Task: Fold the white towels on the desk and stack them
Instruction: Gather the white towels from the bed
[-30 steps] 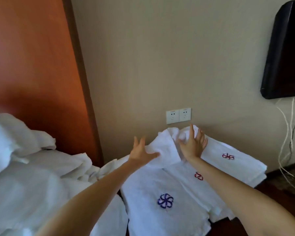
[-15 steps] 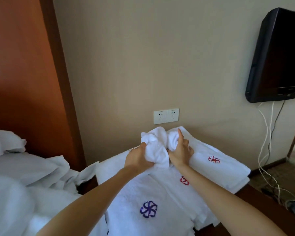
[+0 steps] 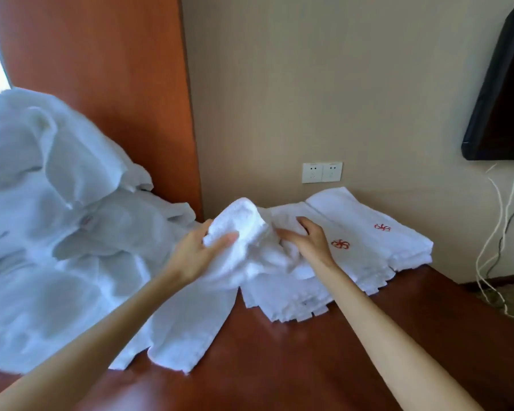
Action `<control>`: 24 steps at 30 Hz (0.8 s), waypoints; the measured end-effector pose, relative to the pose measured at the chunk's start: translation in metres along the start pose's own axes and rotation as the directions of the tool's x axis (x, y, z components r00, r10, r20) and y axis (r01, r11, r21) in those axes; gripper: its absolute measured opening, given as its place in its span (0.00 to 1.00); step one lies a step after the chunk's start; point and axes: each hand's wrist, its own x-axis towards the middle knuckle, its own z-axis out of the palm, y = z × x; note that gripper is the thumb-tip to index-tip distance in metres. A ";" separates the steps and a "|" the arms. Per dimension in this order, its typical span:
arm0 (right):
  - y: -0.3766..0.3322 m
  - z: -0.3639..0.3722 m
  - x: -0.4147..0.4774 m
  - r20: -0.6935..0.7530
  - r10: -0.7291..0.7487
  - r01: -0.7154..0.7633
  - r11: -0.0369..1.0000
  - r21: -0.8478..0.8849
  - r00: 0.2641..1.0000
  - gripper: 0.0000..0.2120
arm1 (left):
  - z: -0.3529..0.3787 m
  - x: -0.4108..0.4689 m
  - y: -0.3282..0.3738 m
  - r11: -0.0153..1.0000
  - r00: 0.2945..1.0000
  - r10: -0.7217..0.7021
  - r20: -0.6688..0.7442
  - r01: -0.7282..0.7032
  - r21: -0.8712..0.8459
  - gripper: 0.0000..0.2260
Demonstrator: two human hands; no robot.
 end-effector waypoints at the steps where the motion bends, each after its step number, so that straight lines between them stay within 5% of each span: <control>1: 0.001 0.011 -0.022 0.005 -0.086 0.086 0.996 -0.015 0.996 0.08 | -0.013 -0.025 -0.009 0.998 0.999 -0.040 0.017 0.039 0.043 0.22; 4: 0.015 0.059 -0.090 0.097 -0.228 0.243 0.951 -0.192 0.969 0.11 | -0.039 -0.095 -0.052 0.964 0.991 -0.078 0.110 0.047 0.260 0.13; 7: 0.028 0.108 -0.134 0.251 -0.287 0.351 0.899 -0.261 0.924 0.16 | -0.053 -0.141 -0.090 0.910 0.995 -0.035 0.092 -0.007 0.414 0.23; 11: 0.025 0.132 -0.142 0.217 -0.329 0.388 0.850 -0.356 0.919 0.19 | -0.060 -0.149 -0.105 0.923 0.998 -0.069 0.014 0.059 0.380 0.31; 24: 0.039 0.159 -0.119 0.084 -0.348 0.355 0.869 -0.346 0.934 0.22 | -0.046 -0.103 -0.134 0.936 0.980 -0.174 -0.101 0.196 0.293 0.12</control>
